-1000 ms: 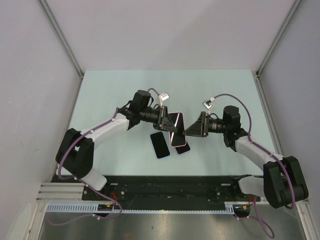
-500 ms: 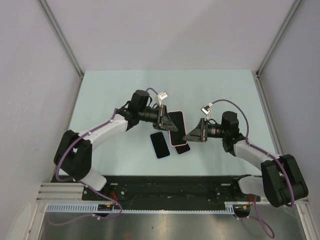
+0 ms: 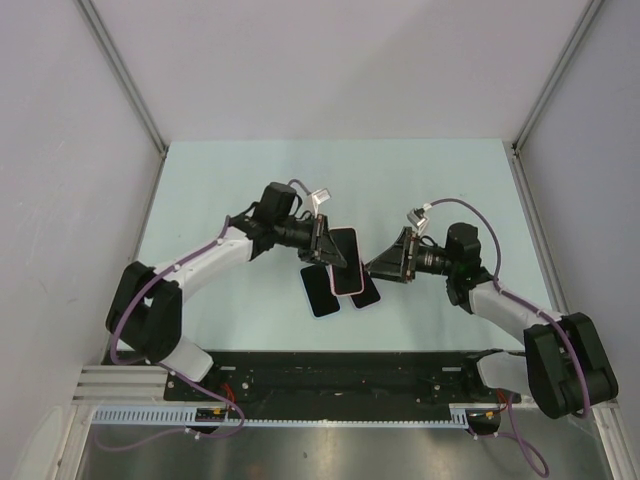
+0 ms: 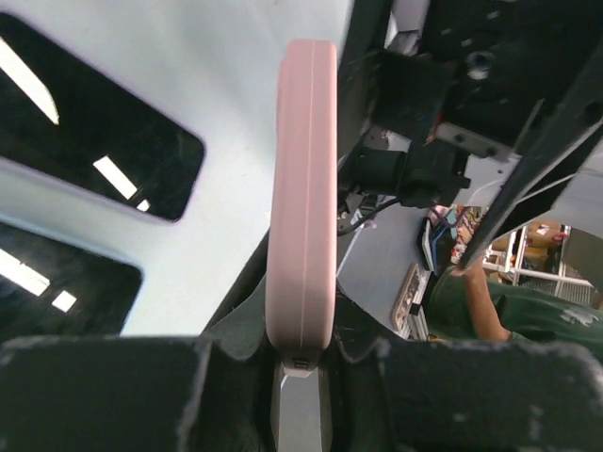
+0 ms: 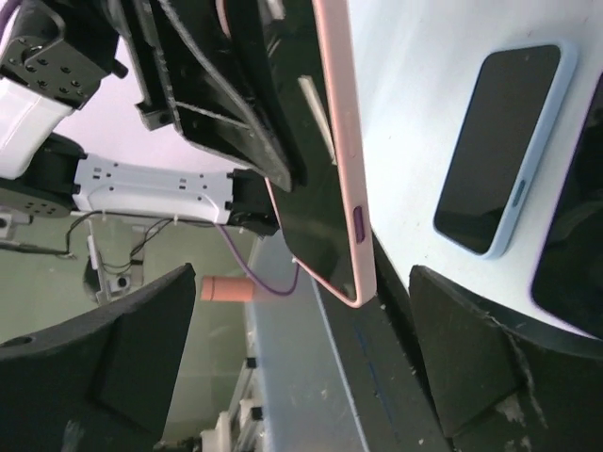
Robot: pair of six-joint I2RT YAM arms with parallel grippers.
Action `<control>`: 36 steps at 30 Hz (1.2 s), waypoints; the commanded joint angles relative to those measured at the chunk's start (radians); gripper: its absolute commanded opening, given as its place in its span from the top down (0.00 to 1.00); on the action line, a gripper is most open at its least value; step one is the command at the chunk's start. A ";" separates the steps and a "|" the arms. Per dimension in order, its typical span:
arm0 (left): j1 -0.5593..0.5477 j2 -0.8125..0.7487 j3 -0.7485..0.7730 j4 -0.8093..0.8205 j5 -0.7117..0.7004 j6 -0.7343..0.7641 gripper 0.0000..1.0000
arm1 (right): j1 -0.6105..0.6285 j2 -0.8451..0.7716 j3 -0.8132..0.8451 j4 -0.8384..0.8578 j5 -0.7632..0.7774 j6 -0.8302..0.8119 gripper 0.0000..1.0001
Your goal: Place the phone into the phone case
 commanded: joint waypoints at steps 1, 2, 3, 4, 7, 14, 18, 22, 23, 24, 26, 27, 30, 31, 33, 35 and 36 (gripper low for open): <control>0.082 -0.072 -0.008 -0.094 -0.007 0.086 1.00 | -0.044 -0.058 0.023 -0.027 0.032 -0.034 0.00; 0.099 -0.081 -0.006 -0.166 -0.014 0.107 1.00 | -0.050 -0.067 0.023 -0.048 0.040 -0.052 0.00; 0.137 -0.087 -0.003 -0.206 -0.022 0.132 1.00 | -0.058 -0.076 0.023 -0.091 0.045 -0.084 0.00; 0.157 -0.090 -0.003 -0.242 -0.036 0.184 1.00 | -0.077 -0.091 0.023 -0.111 0.048 -0.097 0.00; 0.237 -0.092 -0.021 -0.367 -0.077 0.276 1.00 | -0.116 -0.130 0.024 -0.194 0.069 -0.128 0.00; 0.404 -0.052 -0.149 -0.424 -0.102 0.350 1.00 | -0.168 -0.190 0.053 -0.351 0.118 -0.175 0.00; 0.437 -0.004 -0.187 -0.385 -0.059 0.321 0.99 | -0.190 -0.168 0.082 -0.417 0.077 -0.211 0.00; 0.435 0.031 -0.221 -0.355 -0.051 0.295 0.97 | -0.202 -0.162 0.084 -0.415 0.068 -0.220 0.00; 0.437 0.046 -0.228 -0.337 -0.042 0.290 0.95 | -0.203 -0.161 0.084 -0.417 0.066 -0.220 0.00; 0.435 0.054 -0.236 -0.325 -0.030 0.278 0.94 | -0.205 -0.157 0.084 -0.420 0.066 -0.226 0.00; 0.435 0.084 -0.251 -0.300 -0.025 0.270 0.91 | -0.205 -0.151 0.084 -0.423 0.063 -0.235 0.00; 0.437 0.092 -0.253 -0.300 -0.028 0.270 0.90 | -0.208 -0.151 0.085 -0.431 0.062 -0.249 0.00; 0.437 0.105 -0.252 -0.309 -0.083 0.271 0.80 | -0.214 -0.134 0.098 -0.475 0.054 -0.272 0.00; 0.437 0.103 -0.242 -0.319 -0.141 0.272 0.76 | -0.220 -0.131 0.111 -0.493 0.058 -0.295 0.00; 0.437 0.089 -0.235 -0.342 -0.188 0.265 0.61 | -0.223 -0.127 0.125 -0.539 0.069 -0.319 0.00; 0.435 0.079 -0.221 -0.354 -0.235 0.259 0.52 | -0.225 -0.127 0.144 -0.593 0.086 -0.347 0.00; 0.435 0.068 -0.216 -0.358 -0.248 0.253 0.50 | -0.226 -0.127 0.150 -0.621 0.091 -0.353 0.00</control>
